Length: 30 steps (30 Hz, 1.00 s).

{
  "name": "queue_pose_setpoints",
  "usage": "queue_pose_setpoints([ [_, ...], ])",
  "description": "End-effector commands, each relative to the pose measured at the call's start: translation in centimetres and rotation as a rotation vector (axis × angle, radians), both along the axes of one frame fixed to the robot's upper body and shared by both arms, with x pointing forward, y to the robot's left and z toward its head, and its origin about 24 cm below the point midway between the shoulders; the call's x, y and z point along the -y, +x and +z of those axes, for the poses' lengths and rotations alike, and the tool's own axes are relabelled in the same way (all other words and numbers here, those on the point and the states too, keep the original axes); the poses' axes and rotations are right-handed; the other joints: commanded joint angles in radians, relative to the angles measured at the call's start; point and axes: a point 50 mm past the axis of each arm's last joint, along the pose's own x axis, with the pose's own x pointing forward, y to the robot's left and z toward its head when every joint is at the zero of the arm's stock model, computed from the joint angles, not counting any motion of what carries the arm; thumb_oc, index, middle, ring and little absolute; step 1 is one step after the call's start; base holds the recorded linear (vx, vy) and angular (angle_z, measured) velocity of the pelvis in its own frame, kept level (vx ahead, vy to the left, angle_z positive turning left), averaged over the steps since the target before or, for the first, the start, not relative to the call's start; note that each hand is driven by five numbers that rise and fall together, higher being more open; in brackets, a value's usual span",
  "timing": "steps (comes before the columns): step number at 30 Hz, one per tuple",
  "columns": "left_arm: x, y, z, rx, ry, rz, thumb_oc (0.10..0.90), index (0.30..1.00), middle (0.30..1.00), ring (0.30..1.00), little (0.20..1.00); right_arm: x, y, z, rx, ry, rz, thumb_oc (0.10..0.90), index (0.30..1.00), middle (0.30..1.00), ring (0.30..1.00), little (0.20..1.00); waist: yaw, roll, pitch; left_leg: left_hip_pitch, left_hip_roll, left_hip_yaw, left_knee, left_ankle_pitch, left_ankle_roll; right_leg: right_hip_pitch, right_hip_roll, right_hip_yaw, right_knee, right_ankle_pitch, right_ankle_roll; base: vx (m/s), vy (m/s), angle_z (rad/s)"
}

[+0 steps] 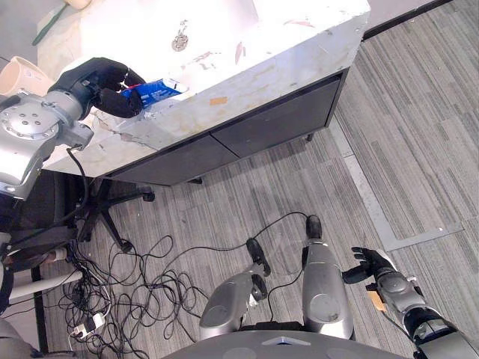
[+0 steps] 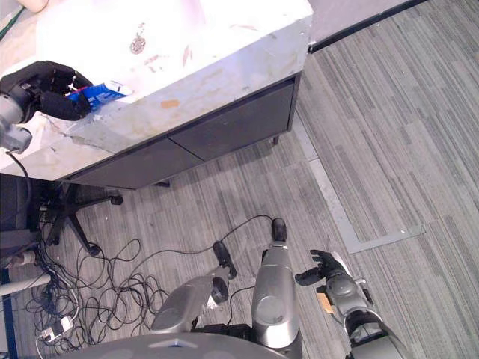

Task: Organize the bathroom.

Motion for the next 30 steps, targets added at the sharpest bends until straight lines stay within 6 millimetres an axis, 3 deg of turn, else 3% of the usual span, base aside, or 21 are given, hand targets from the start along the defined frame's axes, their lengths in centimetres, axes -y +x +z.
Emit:
queue_pose_setpoints([
  [1, -2.3, -1.2, 4.1, 0.178, 0.026, 0.085, 0.400, 0.300, 0.300, 0.300, 0.300, 0.7, -1.5, -0.1, -0.001, 0.005, -0.034, 0.800, 0.900, 0.900, 0.900, 0.900, -0.022, -0.017, -0.038, -0.035, 0.091, 0.043, 0.235, 0.017, -0.022, 0.020, -0.019, 0.049, -0.111, -0.043, 0.052, 0.00, 0.000, 0.00],
  [5, -2.2, -1.2, 4.1, 0.184, -0.011, 0.082, 0.400, 0.300, 0.300, 0.300, 0.300, 0.5, -1.4, -0.2, 0.003, 0.006, -0.032, 0.800, 0.900, 0.900, 0.900, 0.900, -0.022, -0.019, -0.035, -0.034, 0.090, 0.043, 0.228, 0.020, -0.023, 0.019, -0.018, 0.049, -0.111, -0.043, 0.052, 0.00, -0.002, -0.02],
  [10, -0.9, -1.1, 3.4, 0.225, -0.423, -0.026, 0.400, 0.300, 0.300, 0.300, 0.300, 0.1, -1.9, -0.6, 0.031, 0.012, -0.084, 0.800, 0.900, 0.900, 0.900, 0.900, -0.016, -0.036, -0.050, -0.015, 0.091, 0.045, 0.211, 0.016, -0.021, 0.046, -0.009, 0.041, -0.128, -0.047, 0.050, 0.01, -0.011, 0.01],
  [12, -0.3, -1.2, 3.4, 0.245, -0.479, -0.060, 0.400, 0.300, 0.300, 0.300, 0.300, 0.1, -2.0, -0.6, 0.065, 0.021, -0.133, 0.800, 0.900, 0.900, 0.900, 0.900, -0.015, -0.043, -0.054, -0.010, 0.092, 0.047, 0.208, 0.016, -0.021, 0.054, -0.007, 0.039, -0.134, -0.047, 0.050, 0.02, -0.020, 0.06],
  [13, 0.3, -1.4, 3.5, 0.270, -0.523, -0.091, 0.400, 0.300, 0.300, 0.300, 0.300, 0.3, -2.1, -0.6, 0.095, 0.037, -0.186, 0.800, 0.900, 0.900, 0.900, 0.900, -0.015, -0.050, -0.059, -0.001, 0.094, 0.049, 0.202, 0.014, -0.021, 0.065, -0.004, 0.036, -0.143, -0.046, 0.051, 0.05, -0.053, 0.12],
  [14, 1.6, -1.9, 3.8, 0.318, -0.577, -0.148, 0.400, 0.300, 0.300, 0.300, 0.300, 0.9, -2.5, -0.3, 0.186, 0.082, -0.310, 0.800, 0.900, 0.900, 0.900, 0.900, -0.012, -0.078, -0.080, 0.018, 0.101, 0.054, 0.187, 0.011, -0.020, 0.090, 0.006, 0.028, -0.162, -0.040, 0.054, 0.06, -0.067, 0.13],
  [16, 1.8, -2.0, 3.9, 0.325, -0.580, -0.154, 0.400, 0.300, 0.300, 0.300, 0.300, 1.1, -2.4, 0.0, 0.219, 0.093, -0.337, 0.800, 0.900, 0.900, 0.900, 0.900, -0.012, -0.085, -0.084, 0.021, 0.102, 0.054, 0.185, 0.010, -0.020, 0.095, 0.009, 0.027, -0.166, -0.039, 0.055, 0.05, -0.060, 0.06],
  [18, 2.5, -2.5, 4.2, 0.354, -0.574, -0.177, 0.400, 0.300, 0.300, 0.300, 0.300, 1.6, -2.1, 0.9, 0.332, 0.132, -0.424, 0.800, 0.900, 0.900, 0.900, 0.900, -0.012, -0.120, -0.108, 0.035, 0.110, 0.053, 0.179, 0.002, -0.018, 0.116, 0.019, 0.020, -0.180, -0.037, 0.058, 0.08, -0.116, 0.05],
  [19, 2.5, -2.7, 4.2, 0.360, -0.549, -0.177, 0.400, 0.300, 0.300, 0.300, 0.300, 2.7, -1.8, 2.4, 0.455, 0.151, -0.493, 0.800, 0.900, 0.900, 0.900, 0.900, -0.016, -0.155, -0.133, 0.046, 0.119, 0.056, 0.177, -0.004, -0.018, 0.145, 0.030, 0.015, -0.199, -0.033, 0.060, 0.10, -0.127, -0.01],
  [23, 2.3, -2.7, 4.3, 0.351, -0.533, -0.175, 0.400, 0.300, 0.300, 0.300, 0.300, 4.1, -1.6, 4.3, 0.592, 0.114, -0.545, 0.800, 0.900, 0.900, 0.900, 0.900, -0.022, -0.185, -0.166, 0.062, 0.126, 0.062, 0.175, -0.015, -0.016, 0.178, 0.040, 0.009, -0.222, -0.031, 0.060, 0.13, -0.076, -0.06],
  [24, 2.0, -2.7, 4.7, 0.354, -0.541, -0.173, 0.400, 0.300, 0.300, 0.300, 0.300, 6.4, -1.1, 7.4, 0.741, 0.066, -0.569, 0.800, 0.900, 0.900, 0.900, 0.900, -0.029, -0.202, -0.203, 0.086, 0.132, 0.065, 0.177, -0.045, -0.025, 0.215, 0.045, 0.006, -0.239, -0.048, 0.068, 0.13, -0.044, 0.02],
  [25, 2.1, -2.7, 4.8, 0.357, -0.543, -0.173, 0.400, 0.300, 0.300, 0.300, 0.300, 6.6, -1.1, 7.7, 0.755, 0.058, -0.564, 0.800, 0.900, 0.900, 0.900, 0.900, -0.030, -0.205, -0.200, 0.081, 0.135, 0.080, 0.178, -0.028, -0.016, 0.210, 0.045, 0.001, -0.240, -0.033, 0.060, 0.25, -0.007, 0.11],
  [28, 1.8, -2.9, 6.0, 0.386, -0.583, -0.178, 0.400, 0.300, 0.300, 0.300, 0.300, 10.0, 0.1, 14.5, 0.963, -0.064, -0.478, 0.800, 0.900, 0.900, 0.900, 0.900, -0.034, -0.208, -0.247, 0.112, 0.137, 0.079, 0.175, -0.055, -0.027, 0.254, 0.052, 0.002, -0.261, -0.056, 0.066, 0.18, 0.031, 0.02],
  [30, 1.3, -2.9, 6.7, 0.396, -0.605, -0.164, 0.400, 0.300, 0.300, 0.300, 0.300, 11.0, 1.0, 19.0, 1.076, -0.141, -0.392, 0.800, 0.900, 0.900, 0.900, 0.900, -0.036, -0.211, -0.273, 0.127, 0.138, 0.086, 0.165, -0.060, -0.028, 0.270, 0.057, 0.002, -0.273, -0.060, 0.064, 0.15, 0.063, -0.01],
])
